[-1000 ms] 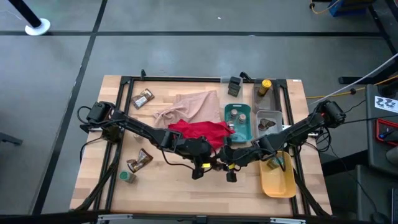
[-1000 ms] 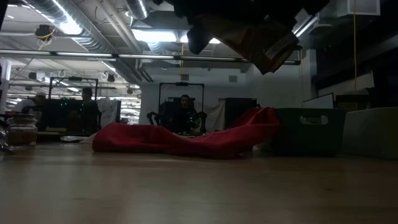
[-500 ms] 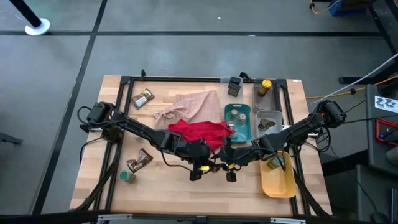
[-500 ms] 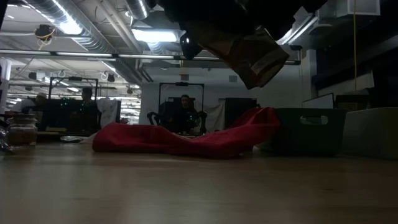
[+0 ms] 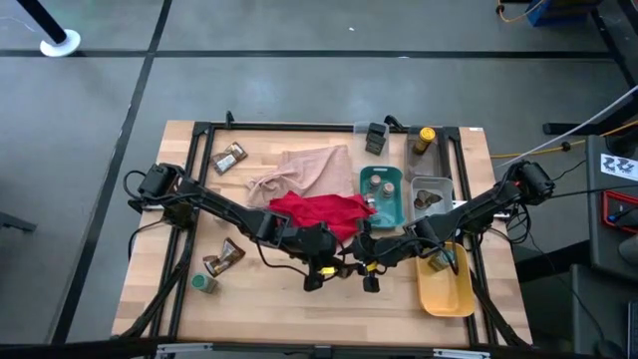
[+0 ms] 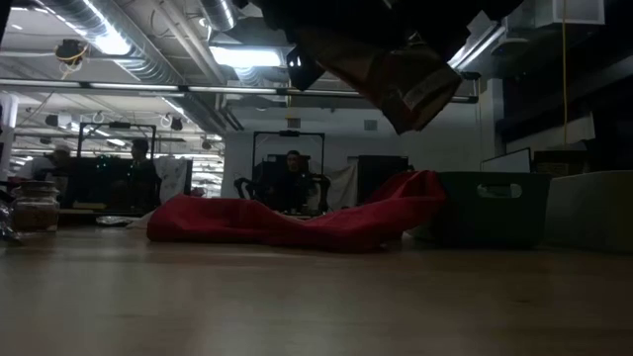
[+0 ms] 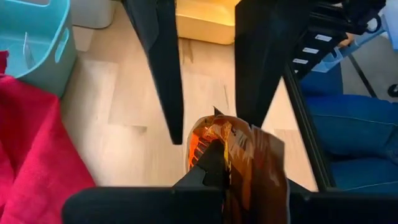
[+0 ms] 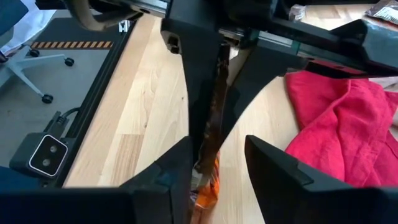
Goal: Sort spices by type
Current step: Put the bottom orange pouch seasoning into the light blue bin
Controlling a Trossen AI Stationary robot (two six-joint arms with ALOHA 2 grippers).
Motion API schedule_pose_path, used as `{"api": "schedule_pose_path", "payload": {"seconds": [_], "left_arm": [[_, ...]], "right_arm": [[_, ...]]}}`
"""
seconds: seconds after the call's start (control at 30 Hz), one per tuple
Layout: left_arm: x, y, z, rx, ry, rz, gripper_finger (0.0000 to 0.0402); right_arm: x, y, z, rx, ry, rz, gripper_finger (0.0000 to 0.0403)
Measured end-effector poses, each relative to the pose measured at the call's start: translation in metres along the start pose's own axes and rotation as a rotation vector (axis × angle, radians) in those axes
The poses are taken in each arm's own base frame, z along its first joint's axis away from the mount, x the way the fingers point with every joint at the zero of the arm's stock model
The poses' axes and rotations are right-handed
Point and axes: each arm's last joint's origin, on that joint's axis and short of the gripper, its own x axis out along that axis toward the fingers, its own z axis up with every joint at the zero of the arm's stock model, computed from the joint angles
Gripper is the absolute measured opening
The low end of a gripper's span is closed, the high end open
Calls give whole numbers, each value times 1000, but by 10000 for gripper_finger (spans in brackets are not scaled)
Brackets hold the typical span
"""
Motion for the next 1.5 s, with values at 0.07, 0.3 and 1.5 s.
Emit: {"api": "schedule_pose_path", "payload": {"seconds": [0.07, 0.3, 1.5], "left_arm": [[0, 0, 0, 0, -5, -1, 0], [0, 0, 2, -1, -19, -5, 0], [-1, 1, 2, 129, -7, -2, 161]], "right_arm": [[0, 0, 0, 0, 0, 0, 139], [0, 1, 2, 6, -16, 11, 84], [-18, -6, 1, -2, 42, -56, 3]]}}
